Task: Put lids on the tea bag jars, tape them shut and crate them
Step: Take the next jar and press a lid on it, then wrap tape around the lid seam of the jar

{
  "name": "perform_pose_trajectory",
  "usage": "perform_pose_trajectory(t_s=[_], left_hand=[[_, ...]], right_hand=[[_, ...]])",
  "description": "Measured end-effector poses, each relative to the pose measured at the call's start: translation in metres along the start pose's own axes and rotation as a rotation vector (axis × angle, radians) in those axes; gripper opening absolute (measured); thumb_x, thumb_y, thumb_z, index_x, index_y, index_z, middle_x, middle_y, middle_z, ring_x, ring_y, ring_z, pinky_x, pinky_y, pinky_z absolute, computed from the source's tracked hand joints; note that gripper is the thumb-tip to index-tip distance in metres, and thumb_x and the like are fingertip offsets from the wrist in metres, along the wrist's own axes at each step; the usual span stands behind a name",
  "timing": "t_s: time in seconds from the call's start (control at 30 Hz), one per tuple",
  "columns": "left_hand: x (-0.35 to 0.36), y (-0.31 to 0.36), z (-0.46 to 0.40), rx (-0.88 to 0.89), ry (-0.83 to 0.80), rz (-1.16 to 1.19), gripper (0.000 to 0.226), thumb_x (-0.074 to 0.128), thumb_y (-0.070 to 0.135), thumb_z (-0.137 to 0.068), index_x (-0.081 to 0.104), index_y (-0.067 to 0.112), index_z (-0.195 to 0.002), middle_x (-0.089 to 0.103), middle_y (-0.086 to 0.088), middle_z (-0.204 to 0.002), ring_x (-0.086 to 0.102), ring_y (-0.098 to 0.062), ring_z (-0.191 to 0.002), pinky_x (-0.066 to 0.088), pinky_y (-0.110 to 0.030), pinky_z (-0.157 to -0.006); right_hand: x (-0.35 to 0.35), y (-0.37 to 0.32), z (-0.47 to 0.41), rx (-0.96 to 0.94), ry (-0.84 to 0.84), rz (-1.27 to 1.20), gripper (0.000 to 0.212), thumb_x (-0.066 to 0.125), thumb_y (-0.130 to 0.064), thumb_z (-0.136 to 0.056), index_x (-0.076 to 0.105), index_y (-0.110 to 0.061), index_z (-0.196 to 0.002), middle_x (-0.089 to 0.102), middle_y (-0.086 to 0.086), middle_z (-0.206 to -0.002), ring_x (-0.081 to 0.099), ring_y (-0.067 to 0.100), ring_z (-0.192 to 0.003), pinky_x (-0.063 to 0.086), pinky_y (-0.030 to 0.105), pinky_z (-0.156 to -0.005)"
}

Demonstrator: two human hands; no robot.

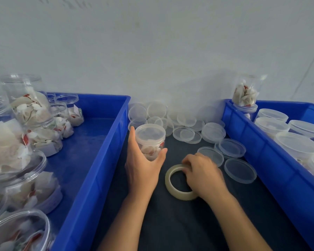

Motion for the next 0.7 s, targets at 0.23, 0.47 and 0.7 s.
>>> perform_pose_trajectory(t_s=[0.23, 0.47, 0.7], left_hand=[[-0.003, 0.012, 0.003, 0.008, -0.013, -0.001, 0.106, 0.08, 0.049, -0.089, 0.017, 0.016, -0.168, 0.031, -0.003, -0.171, 0.033, -0.017, -0.156, 0.039, -0.04, -0.123], [-0.012, 0.065, 0.025, 0.477, 0.058, 0.068, 0.018, 0.061, 0.023, -0.1, 0.069, 0.009, -0.107, 0.064, 0.003, -0.09, 0.06, -0.018, -0.073, 0.052, -0.039, -0.062], [0.025, 0.072, 0.044, 0.441, -0.326, 0.116, 0.04, 0.069, 0.032, -0.101, 0.064, 0.021, -0.14, 0.069, 0.014, -0.112, 0.067, -0.006, -0.094, 0.058, -0.024, -0.076]], right_hand=[[-0.015, 0.014, 0.002, 0.001, 0.255, -0.453, 0.017, 0.058, -0.013, -0.106, 0.062, -0.03, -0.107, 0.059, -0.016, -0.106, 0.058, 0.005, -0.094, 0.05, 0.029, -0.077], [-0.03, 0.02, 0.005, 0.056, 0.391, -0.787, 0.025, 0.062, -0.014, -0.105, 0.06, -0.037, -0.096, 0.066, -0.015, -0.095, 0.063, 0.007, -0.088, 0.056, 0.036, -0.075], [-0.028, 0.02, 0.004, 0.069, 0.397, -0.788, 0.031, 0.068, -0.007, -0.1, 0.06, -0.037, -0.098, 0.066, -0.017, -0.098, 0.063, -0.004, -0.094, 0.05, 0.018, -0.073]])
Point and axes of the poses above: each hand's wrist, its own z-axis away from the middle knuckle, its own x-axis out of the palm, y = z × x, the point moved 6 cm from there along -z, towards the middle knuckle
